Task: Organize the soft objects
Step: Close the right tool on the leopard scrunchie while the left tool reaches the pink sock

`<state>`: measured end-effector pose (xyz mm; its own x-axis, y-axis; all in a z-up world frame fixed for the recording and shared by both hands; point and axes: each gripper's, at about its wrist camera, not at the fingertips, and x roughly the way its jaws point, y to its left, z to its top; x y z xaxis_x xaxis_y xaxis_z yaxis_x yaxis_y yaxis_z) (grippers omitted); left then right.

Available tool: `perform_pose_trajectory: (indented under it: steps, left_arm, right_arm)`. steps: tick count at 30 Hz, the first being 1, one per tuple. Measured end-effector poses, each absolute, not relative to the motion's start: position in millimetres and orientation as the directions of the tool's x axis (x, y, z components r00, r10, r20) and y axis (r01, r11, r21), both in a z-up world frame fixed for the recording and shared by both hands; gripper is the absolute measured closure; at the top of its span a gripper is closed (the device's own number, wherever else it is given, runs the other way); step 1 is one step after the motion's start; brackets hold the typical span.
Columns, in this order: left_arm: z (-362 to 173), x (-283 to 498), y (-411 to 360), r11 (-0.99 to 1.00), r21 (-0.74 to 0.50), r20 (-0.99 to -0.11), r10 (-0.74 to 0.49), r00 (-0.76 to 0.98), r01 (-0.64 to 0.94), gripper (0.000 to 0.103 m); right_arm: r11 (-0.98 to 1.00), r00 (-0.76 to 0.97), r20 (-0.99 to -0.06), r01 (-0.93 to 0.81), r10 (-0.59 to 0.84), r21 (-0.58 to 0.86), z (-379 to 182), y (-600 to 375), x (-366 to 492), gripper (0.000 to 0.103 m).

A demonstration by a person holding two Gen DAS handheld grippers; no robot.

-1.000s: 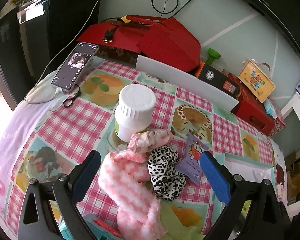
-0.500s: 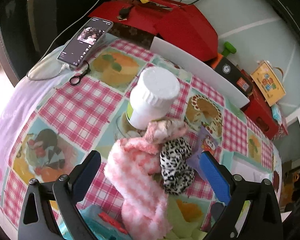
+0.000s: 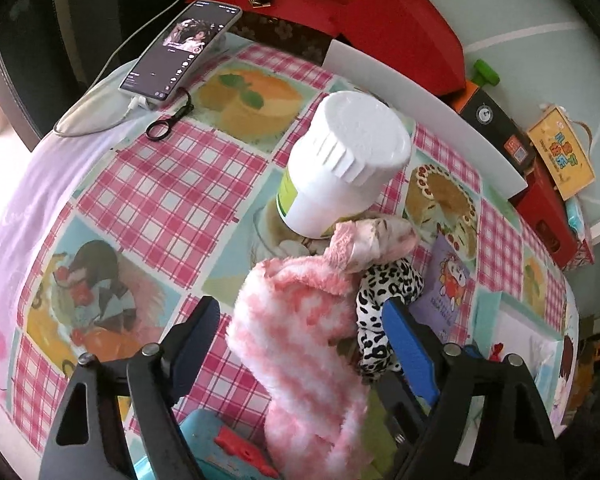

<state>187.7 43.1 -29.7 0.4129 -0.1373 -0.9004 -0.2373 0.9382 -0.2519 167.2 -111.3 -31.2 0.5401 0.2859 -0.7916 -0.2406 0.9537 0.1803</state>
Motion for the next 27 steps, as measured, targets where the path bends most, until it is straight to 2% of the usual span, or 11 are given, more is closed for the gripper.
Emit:
perform_pose_trajectory:
  steps: [2,13,18,21,23,27]
  left_arm:
    - [-29,187,43,0.939,-0.25,-0.901,-0.137,0.412,-0.234,0.019]
    - [-35,188,48,0.938,-0.236,-0.915,-0.127,0.383,-0.253,0.019]
    - [-37,187,49,0.938,-0.233,-0.918,-0.125,0.376,-0.258,0.019]
    - [-38,188,48,0.938,-0.231,-0.92,-0.124,0.372,-0.258,0.019]
    - [-39,187,48,0.94,-0.225,-0.921,-0.12,0.37,-0.256,0.019]
    - [-39,187,47,0.945,-0.208,-0.924,-0.106,0.368,-0.25,0.019]
  right_arm:
    - [0.952,0.525,-0.8,-0.243,0.291,0.186,-36,-109,170,0.022]
    - [0.948,0.486,-0.82,-0.243,0.303,0.206,-52,-110,180,0.027]
    - [0.945,0.487,-0.817,-0.258,0.308,0.202,-56,-108,180,0.033]
    - [0.944,0.49,-0.815,-0.261,0.31,0.202,-57,-109,180,0.044]
    - [0.942,0.488,-0.813,-0.261,0.319,0.213,-56,-110,179,0.057]
    - [0.94,0.486,-0.811,-0.256,0.326,0.225,-55,-111,177,0.062]
